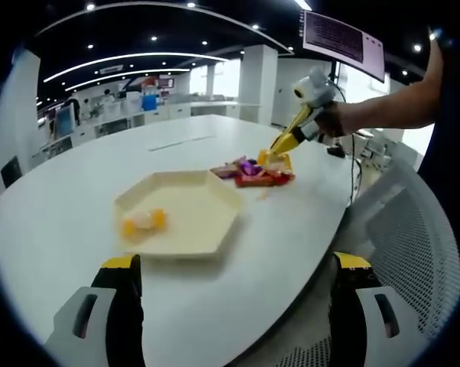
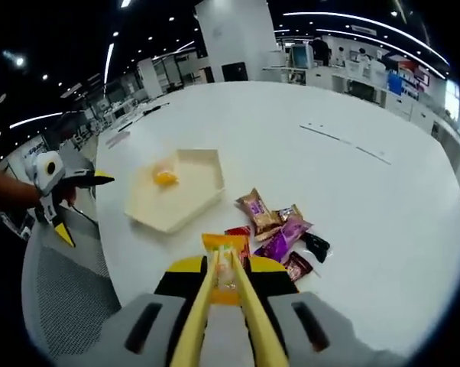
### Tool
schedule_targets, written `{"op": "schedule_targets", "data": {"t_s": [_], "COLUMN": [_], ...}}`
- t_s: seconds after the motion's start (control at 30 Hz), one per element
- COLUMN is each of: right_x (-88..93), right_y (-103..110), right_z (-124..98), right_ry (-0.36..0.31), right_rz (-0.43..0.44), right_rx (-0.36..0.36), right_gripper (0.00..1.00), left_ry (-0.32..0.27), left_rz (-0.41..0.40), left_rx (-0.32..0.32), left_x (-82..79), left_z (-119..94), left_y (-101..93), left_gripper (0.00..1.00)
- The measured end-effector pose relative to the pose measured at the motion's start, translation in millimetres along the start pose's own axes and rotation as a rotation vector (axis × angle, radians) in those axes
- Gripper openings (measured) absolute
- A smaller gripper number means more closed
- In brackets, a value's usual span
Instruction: Place the target food into the container with the food tongs after gripping and lifting it, then release it inside without dropping or visibly crushing the food.
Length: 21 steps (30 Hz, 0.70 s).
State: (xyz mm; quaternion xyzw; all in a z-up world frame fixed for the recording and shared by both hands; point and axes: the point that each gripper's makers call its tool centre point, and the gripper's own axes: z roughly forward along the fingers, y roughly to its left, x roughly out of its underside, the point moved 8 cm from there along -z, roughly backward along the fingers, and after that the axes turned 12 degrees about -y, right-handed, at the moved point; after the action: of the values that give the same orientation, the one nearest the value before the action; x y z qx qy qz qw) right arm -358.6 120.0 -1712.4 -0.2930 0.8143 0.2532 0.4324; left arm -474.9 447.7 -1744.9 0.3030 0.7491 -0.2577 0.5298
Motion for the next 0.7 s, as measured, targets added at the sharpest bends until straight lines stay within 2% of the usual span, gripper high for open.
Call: {"op": "schedule_targets", "data": {"t_s": [0.4, 0.7], "right_x": [-21.6, -42.2], "right_y": [-3, 6], "right_z": [-6, 7], "right_ry": [-0.028, -0.047], "right_rz": [-0.016, -0.035], "right_rx": [0.016, -0.006], "right_gripper": [0.17, 0.17], "left_ry": [-0.005, -0.008], "left_rz": [0.008, 0.015], "left_rx": [0.002, 0.000], "left_x": [-0.4, -0.9], "left_z": [-1, -1], "left_y": [-0.6, -0.6], "left_gripper": [0.99, 0.99]}}
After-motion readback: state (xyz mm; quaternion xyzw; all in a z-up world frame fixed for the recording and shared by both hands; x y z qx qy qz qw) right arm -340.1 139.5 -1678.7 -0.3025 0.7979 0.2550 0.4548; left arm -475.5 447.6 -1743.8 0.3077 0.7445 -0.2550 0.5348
